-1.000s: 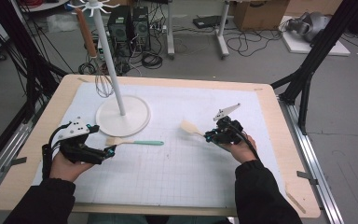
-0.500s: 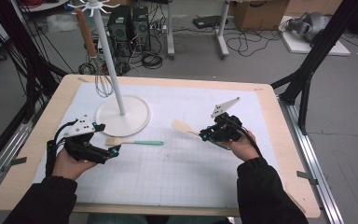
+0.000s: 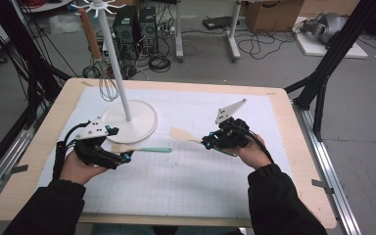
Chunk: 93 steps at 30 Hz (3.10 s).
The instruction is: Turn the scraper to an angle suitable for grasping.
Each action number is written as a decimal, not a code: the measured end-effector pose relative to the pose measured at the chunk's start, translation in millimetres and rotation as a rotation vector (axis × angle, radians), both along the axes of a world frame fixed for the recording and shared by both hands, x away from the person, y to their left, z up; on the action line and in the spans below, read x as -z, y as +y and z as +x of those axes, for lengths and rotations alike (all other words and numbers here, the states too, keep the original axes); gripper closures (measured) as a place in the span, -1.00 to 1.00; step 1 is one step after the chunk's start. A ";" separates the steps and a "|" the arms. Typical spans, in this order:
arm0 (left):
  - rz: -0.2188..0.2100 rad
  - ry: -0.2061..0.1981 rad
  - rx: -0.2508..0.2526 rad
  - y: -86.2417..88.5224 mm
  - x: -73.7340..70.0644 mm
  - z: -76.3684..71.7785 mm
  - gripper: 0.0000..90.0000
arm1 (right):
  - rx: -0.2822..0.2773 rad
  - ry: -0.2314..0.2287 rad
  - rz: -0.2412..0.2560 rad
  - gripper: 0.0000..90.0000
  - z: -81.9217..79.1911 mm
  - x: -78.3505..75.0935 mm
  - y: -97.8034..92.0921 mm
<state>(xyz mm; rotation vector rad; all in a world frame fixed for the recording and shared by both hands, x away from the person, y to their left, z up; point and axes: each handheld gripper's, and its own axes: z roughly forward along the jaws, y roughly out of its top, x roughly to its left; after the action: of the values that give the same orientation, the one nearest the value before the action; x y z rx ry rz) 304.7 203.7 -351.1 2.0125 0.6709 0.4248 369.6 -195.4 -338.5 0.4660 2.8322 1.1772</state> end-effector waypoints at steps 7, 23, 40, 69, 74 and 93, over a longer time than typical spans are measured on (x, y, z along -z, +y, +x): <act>0.007 0.007 0.019 -4.7 -2.1 1.2 -0.84 | -0.050 0.000 -0.002 0.79 -1.6 -5.8 18.0; 0.017 0.019 0.101 -19.4 -12.8 0.6 -0.62 | -0.165 -0.009 -0.028 0.79 -8.7 -7.6 56.6; 0.082 0.064 0.265 -47.8 -16.2 4.6 -0.31 | -0.260 -0.015 -0.049 0.79 -14.2 -3.8 91.5; 0.188 0.175 0.427 -64.0 2.5 7.8 0.09 | -0.346 -0.015 -0.092 0.79 -29.7 -7.3 105.0; 0.202 0.170 0.435 -65.4 3.7 6.3 0.12 | -0.351 -0.010 -0.097 0.78 -30.3 -6.4 105.8; 0.238 0.133 0.447 -63.0 5.0 0.8 0.22 | -0.372 -0.016 -0.082 0.76 -29.9 -5.4 108.1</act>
<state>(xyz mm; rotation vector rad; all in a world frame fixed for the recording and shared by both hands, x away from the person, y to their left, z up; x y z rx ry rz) 305.5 140.7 -356.1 2.3527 0.2392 0.1069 339.6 -87.2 -333.1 -0.0810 3.0241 1.0942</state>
